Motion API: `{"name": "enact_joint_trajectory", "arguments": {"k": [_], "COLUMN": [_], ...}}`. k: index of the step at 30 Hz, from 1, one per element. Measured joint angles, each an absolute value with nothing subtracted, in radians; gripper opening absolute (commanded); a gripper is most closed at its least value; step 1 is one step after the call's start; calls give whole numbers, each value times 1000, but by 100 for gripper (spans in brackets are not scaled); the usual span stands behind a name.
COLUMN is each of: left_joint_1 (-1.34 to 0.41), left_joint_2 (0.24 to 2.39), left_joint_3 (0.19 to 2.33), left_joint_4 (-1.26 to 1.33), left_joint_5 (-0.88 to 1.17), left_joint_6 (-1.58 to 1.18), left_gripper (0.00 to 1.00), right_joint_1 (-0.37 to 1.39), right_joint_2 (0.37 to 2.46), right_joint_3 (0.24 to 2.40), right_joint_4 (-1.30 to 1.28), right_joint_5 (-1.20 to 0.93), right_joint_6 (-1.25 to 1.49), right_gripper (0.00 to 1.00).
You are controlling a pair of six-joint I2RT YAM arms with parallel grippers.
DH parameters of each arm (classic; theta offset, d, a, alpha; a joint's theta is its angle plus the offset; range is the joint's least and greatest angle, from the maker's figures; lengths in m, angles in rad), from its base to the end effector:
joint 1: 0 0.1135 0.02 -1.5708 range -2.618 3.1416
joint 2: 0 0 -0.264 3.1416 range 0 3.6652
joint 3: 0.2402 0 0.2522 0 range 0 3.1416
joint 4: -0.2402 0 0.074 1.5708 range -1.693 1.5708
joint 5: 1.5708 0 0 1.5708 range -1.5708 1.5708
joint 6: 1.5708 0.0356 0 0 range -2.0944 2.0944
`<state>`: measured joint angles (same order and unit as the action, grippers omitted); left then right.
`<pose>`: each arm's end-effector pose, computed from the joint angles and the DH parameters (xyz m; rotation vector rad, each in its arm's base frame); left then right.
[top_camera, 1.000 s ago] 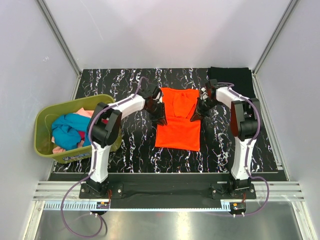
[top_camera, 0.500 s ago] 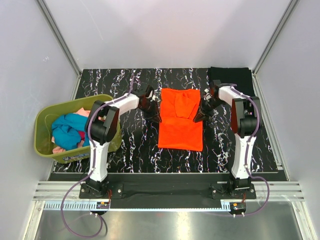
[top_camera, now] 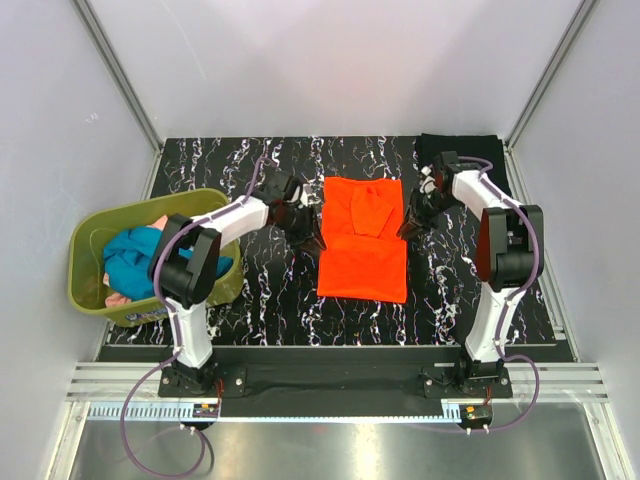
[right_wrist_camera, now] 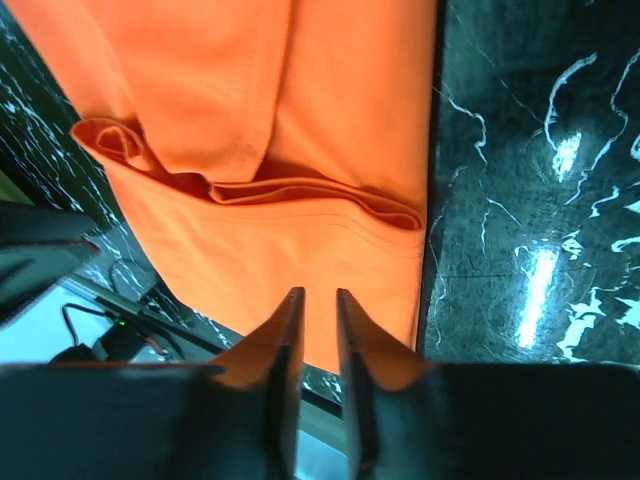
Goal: Fold and stack the t-shirts
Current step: Fold the tshirt
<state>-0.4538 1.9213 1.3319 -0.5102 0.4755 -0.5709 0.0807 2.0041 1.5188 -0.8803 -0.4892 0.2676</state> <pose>0.3484 -0.1881 0.1810 -0.0012 2.8222 -0.9267 0.3943 0.0487 0.1887 0.1983 2.9225 0.7721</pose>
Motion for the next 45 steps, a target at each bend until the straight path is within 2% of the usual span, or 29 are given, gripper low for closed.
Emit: {"name": "enact_joint_trajectory", "arguments": {"k": [2,5,7,13,19,23,26,27,31,39,45], "left_joint_1": [-474,-503,-514,-501,-523,-545,-582,-593,-614,-601,-599], "left_joint_2": [1921,1923,1932,1950,1894,1835,1819,1819,1819,1831,1834], "left_joint_3": [1306,1231,1187,1169,1215,1225,1222,1209,1122,1054,1040], "left_joint_4": [-466,-358,-339,-382,-494,-519,-498,-475,-444,-456,-432], "left_joint_5": [510,567,578,555,458,459,480,490,495,459,474], "left_joint_6": [-598,-665,-691,-682,-593,-580,-591,-603,-640,-654,-656], "left_gripper": [36,29,28,33,47,44,35,34,30,27,27], "right_joint_1": [76,76,76,72,80,125,223,266,406,415,397], "right_joint_2": [2008,2024,2042,2083,2022,1880,1802,1797,1840,2008,1978], "right_joint_3": [1493,1451,1425,1389,1379,1314,1259,1246,1187,1127,1055], "right_joint_4": [-867,-827,-800,-790,-815,-814,-791,-773,-661,-544,-496], "right_joint_5": [-503,-540,-555,-533,-485,-482,-539,-569,-701,-788,-794], "right_joint_6": [278,299,309,310,303,312,345,364,447,482,412], "right_gripper": [11,9,9,11,19,21,18,12,3,0,0]}}
